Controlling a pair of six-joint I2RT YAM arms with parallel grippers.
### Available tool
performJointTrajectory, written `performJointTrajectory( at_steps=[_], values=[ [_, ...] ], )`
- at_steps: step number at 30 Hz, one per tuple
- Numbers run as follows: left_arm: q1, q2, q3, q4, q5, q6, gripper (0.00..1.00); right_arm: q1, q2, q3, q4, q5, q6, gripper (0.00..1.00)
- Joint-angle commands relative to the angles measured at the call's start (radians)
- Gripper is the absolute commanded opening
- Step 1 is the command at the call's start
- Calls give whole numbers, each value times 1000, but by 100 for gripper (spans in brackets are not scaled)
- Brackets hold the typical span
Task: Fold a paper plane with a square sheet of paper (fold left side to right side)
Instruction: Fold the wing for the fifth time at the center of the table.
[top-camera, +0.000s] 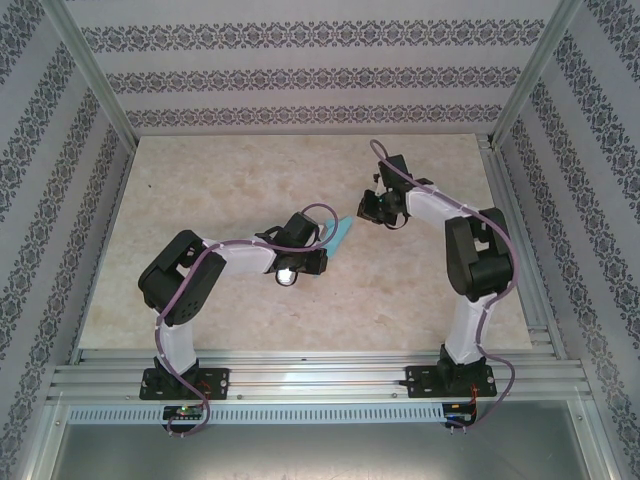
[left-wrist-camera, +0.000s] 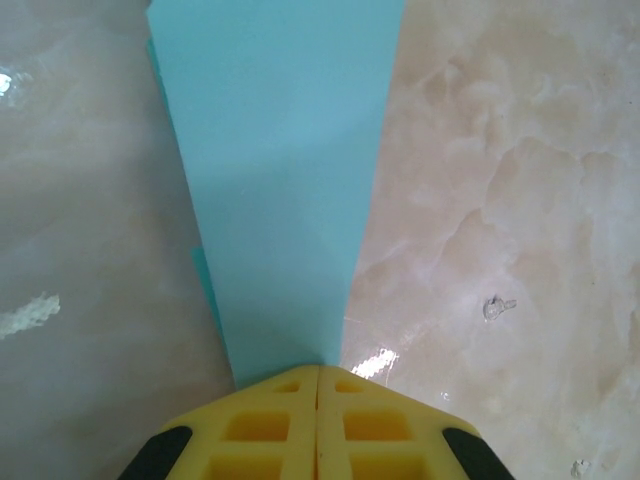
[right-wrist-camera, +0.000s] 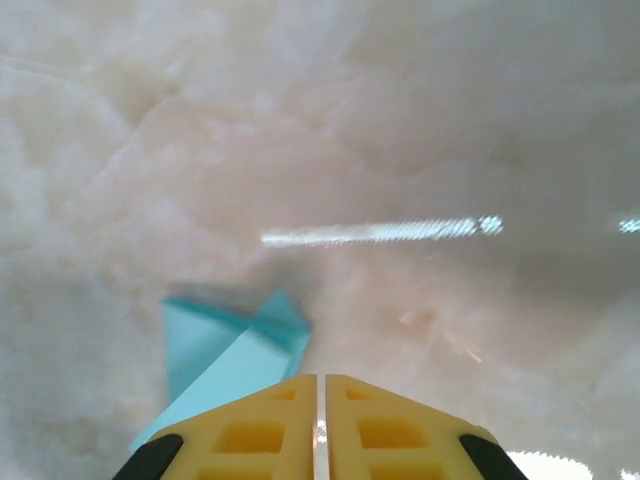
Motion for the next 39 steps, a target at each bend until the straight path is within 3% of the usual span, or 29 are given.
performJointTrajectory(
  at_steps=[1,7,18,24,39],
  values=[
    [-26,66,-71,-240,-22,31,6,70,-123,-140,142,-81,110,12],
    [-29,67,-69,-238,-24,30,6,184,-122,-350,438,-123,330,9],
    [-33,72,-65,-243,-29,32,6,239,-24,-418,618,-132,463,8],
    [-34,73,-61,-246,-33,34,6,241,-1,-384,544,-103,422,8],
    [-41,70,-74,-254,-37,39,6,197,43,-268,257,124,178,8]
  ],
)
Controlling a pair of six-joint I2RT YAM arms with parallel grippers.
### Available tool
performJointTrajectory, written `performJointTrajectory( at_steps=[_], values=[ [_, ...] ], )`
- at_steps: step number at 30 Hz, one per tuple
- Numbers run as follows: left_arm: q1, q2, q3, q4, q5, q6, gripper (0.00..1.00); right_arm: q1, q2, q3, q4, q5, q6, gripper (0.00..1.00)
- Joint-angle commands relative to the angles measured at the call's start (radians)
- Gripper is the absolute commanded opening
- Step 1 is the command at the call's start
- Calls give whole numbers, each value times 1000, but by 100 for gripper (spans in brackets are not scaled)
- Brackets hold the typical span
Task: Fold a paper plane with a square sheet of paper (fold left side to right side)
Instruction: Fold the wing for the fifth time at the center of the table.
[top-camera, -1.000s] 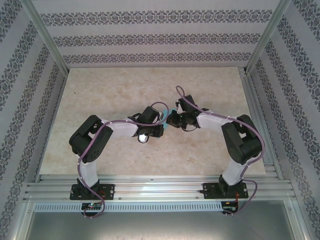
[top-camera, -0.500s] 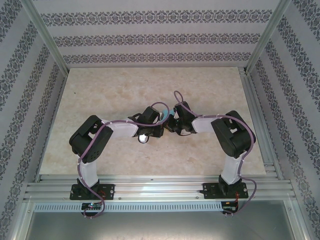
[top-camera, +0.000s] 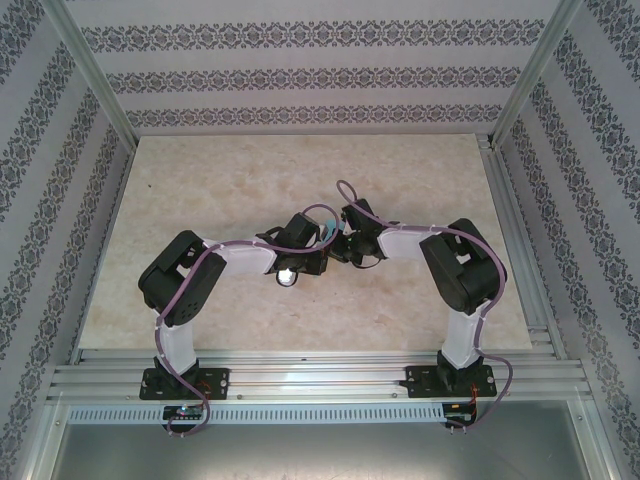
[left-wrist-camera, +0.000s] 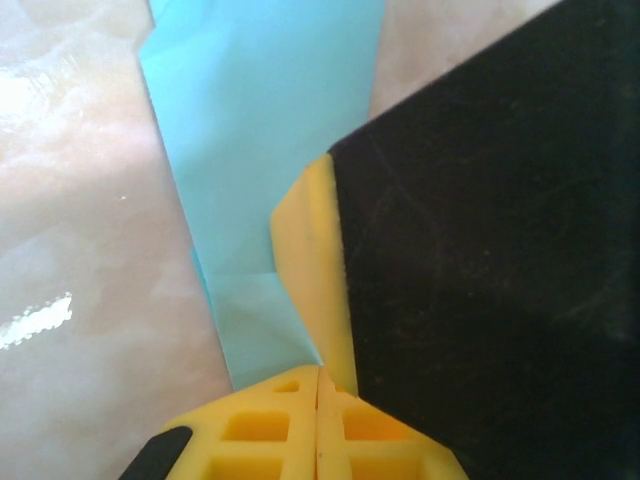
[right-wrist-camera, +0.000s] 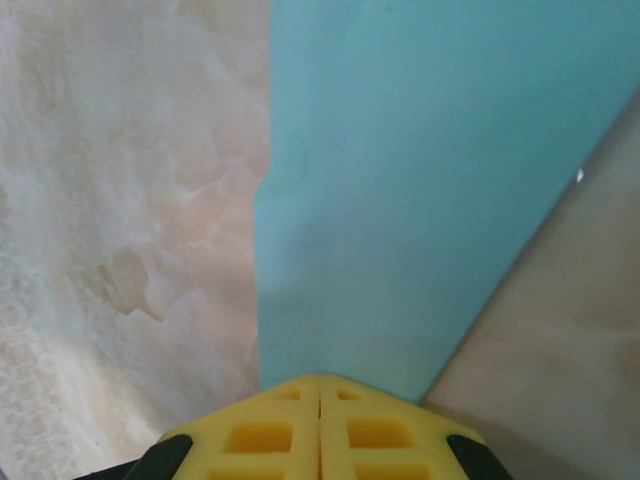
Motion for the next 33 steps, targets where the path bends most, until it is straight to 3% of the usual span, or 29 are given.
performJointTrajectory(
  at_steps=[1,33],
  values=[
    [-32,72,-74,-252,-21,30,6,-54,46,36,-98,166,-98,8],
    [-43,67,-79,-254,-27,36,6,-335,195,324,-227,209,-274,8]
  ],
)
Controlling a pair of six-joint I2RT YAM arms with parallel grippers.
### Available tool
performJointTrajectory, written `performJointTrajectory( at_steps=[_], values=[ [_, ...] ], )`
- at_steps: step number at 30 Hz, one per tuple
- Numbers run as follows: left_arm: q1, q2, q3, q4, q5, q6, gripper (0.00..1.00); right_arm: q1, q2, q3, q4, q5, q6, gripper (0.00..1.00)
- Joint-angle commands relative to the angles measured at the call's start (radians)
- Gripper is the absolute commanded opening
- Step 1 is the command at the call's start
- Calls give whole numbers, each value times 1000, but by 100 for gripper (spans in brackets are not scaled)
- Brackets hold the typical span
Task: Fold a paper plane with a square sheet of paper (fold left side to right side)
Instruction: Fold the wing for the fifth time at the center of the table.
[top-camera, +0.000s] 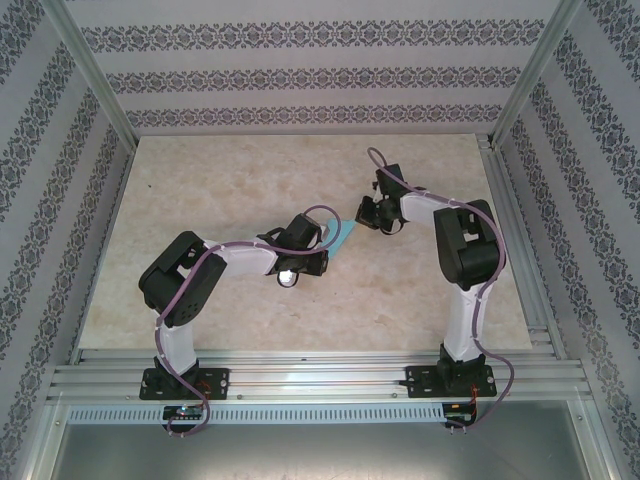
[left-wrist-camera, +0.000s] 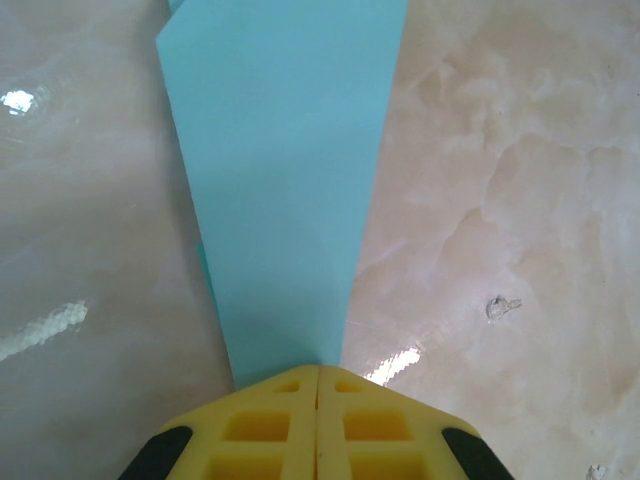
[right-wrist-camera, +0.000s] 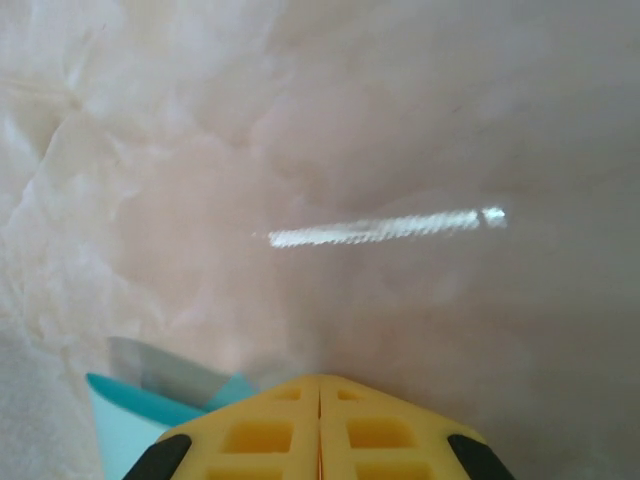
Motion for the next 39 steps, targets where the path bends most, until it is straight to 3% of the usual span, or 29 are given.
performJointTrajectory(
  at_steps=[1,7,12,19,27,39],
  values=[
    [-33,69,-78,-255,-4,25,6,-65,38,31,-1,157,-48,8],
    [-33,69,-78,-254,-4,25,7,-52,-119,5,-15,86,-42,9],
    [-36,69,-75,-256,-5,29,6,47,-213,-111,88,-24,91,9],
    [-38,67,-76,-259,-11,29,6,162,-109,-128,196,-47,212,9],
    [-43,55,-84,-257,1,31,7,173,-1,-130,175,-1,221,9],
    [-70,-11,-159,-219,44,34,8,173,23,-123,98,55,179,9]
  ],
)
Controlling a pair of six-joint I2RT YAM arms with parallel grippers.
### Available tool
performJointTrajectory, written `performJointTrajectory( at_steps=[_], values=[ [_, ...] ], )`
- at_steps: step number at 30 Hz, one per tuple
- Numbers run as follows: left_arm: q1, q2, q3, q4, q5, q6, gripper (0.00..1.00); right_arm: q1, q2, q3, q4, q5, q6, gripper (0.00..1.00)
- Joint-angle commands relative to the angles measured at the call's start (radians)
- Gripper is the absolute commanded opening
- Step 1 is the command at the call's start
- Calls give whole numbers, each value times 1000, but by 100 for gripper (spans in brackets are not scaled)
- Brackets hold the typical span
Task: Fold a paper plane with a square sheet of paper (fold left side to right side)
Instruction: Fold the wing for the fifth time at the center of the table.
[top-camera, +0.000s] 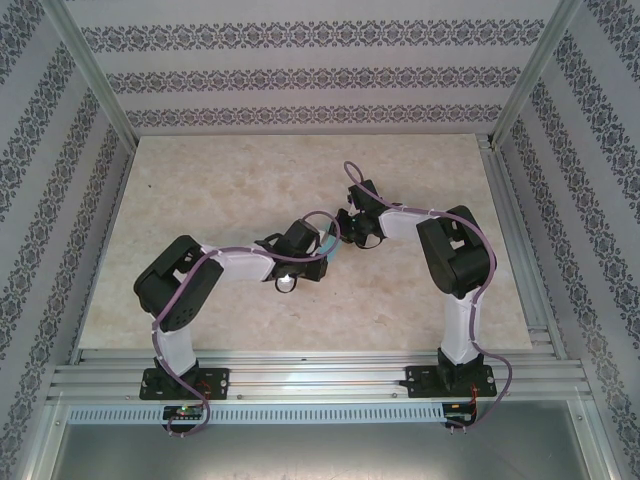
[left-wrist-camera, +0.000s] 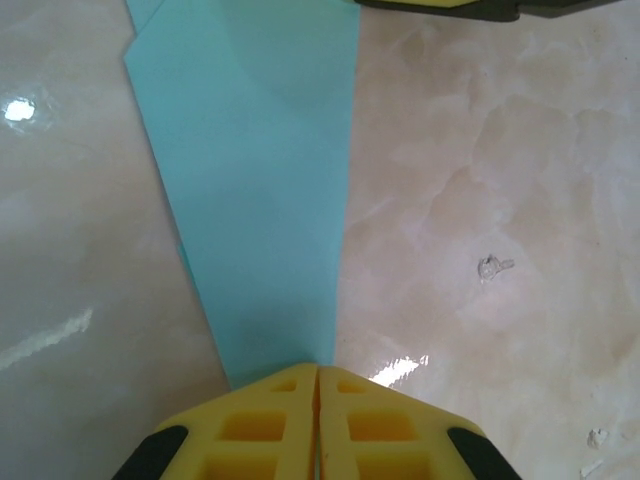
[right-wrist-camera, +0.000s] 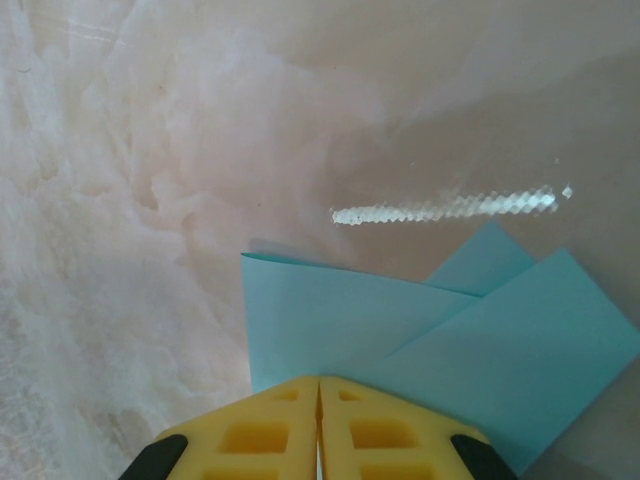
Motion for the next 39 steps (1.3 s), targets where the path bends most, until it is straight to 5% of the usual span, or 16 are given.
performJointTrajectory(
  at_steps=[1,39],
  values=[
    [-50,28,-93,-265,56,21,8,-7,52,-8,-70,106,-23,9],
    [-63,-215,-305,-259,80,-70,9,2,71,44,-143,117,-51,9]
  ],
)
